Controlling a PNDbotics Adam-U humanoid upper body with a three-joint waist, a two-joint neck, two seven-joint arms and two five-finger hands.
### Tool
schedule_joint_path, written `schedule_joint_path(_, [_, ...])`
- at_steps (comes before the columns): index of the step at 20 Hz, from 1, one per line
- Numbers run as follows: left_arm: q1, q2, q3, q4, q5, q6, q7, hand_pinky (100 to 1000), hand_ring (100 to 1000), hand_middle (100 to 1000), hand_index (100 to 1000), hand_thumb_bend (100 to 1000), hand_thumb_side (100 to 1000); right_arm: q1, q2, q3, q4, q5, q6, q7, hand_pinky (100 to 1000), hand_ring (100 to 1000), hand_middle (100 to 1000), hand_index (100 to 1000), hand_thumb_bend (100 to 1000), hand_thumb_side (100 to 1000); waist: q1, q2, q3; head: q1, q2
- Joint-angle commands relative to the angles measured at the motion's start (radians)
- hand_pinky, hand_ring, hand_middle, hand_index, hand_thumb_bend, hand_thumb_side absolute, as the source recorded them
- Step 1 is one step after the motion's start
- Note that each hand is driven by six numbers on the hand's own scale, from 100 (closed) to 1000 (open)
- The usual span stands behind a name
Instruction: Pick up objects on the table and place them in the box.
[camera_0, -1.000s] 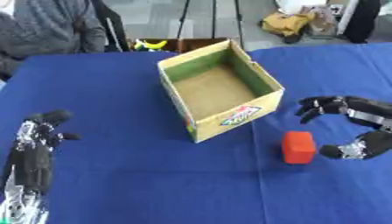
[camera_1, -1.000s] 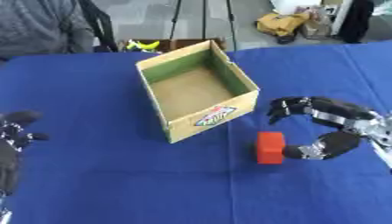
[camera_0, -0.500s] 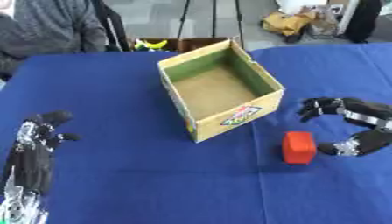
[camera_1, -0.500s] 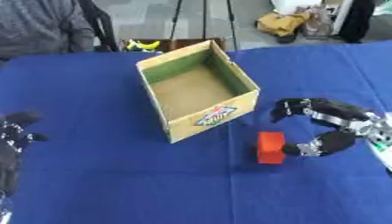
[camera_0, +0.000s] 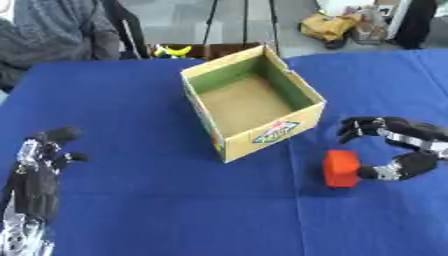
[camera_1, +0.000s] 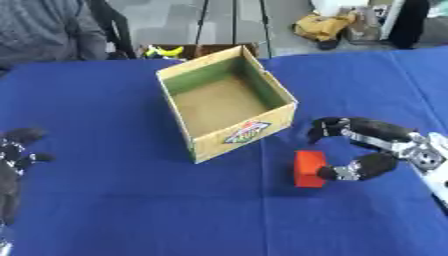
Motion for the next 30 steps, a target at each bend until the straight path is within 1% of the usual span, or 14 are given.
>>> schedule_joint_path(1, [-0.012, 0.017, -0.001, -0.017, 0.001, -0.001, -0.003, 542, 815, 644, 702, 100, 1000, -0.019, -0.012, -0.002, 0.005, 0.018, -0.007, -0.002, 791, 1000, 842, 825, 552, 944, -0.001, -0.015, 0.000, -0.003, 0.008])
schedule_joint_path(13, [-0.010, 0.014, -0.002, -0.018, 0.003, -0.001, -0.004, 542, 815, 644, 702, 100, 1000, -0.027, 0.004, 0.014, 0.038, 0.075, -0.026, -0.019, 792, 1000, 842, 830, 554, 961, 0.003, -0.014, 0.001, -0.007, 0.013])
schedule_joint_path(21, [-0.008, 0.013, -0.001, -0.017, 0.003, -0.002, -0.003, 542, 815, 644, 702, 100, 1000, -0.025, 0.010, 0.017, 0.048, 0.119, -0.037, -0.045, 793, 996, 841, 830, 544, 951, 0.003, -0.014, 0.001, -0.008, 0.015])
schedule_joint_path(25, [-0.007, 0.013, -0.001, -0.017, 0.003, -0.002, -0.003, 542, 815, 644, 702, 100, 1000, -0.024, 0.012, 0.017, 0.052, 0.145, -0.040, -0.066, 791, 991, 837, 815, 511, 925, 0.004, -0.014, 0.001, -0.009, 0.015])
schedule_joint_path(28, [-0.007, 0.013, -0.001, -0.017, 0.003, -0.002, -0.002, 542, 816, 643, 701, 100, 1000, -0.024, 0.014, 0.016, 0.056, 0.162, -0.037, -0.090, 785, 983, 826, 762, 458, 863, 0.004, -0.014, 0.001, -0.009, 0.015])
schedule_joint_path(29, [-0.007, 0.013, -0.001, -0.017, 0.004, -0.001, -0.002, 542, 816, 643, 701, 100, 1000, -0.024, 0.015, 0.016, 0.058, 0.168, -0.036, -0.099, 785, 983, 826, 760, 456, 860, 0.004, -0.014, 0.001, -0.009, 0.015])
schedule_joint_path(30, [-0.006, 0.012, -0.001, -0.017, 0.004, -0.002, -0.002, 542, 816, 643, 701, 100, 1000, -0.024, 0.015, 0.016, 0.059, 0.174, -0.034, -0.107, 782, 979, 820, 735, 442, 834, 0.004, -0.014, 0.001, -0.009, 0.016])
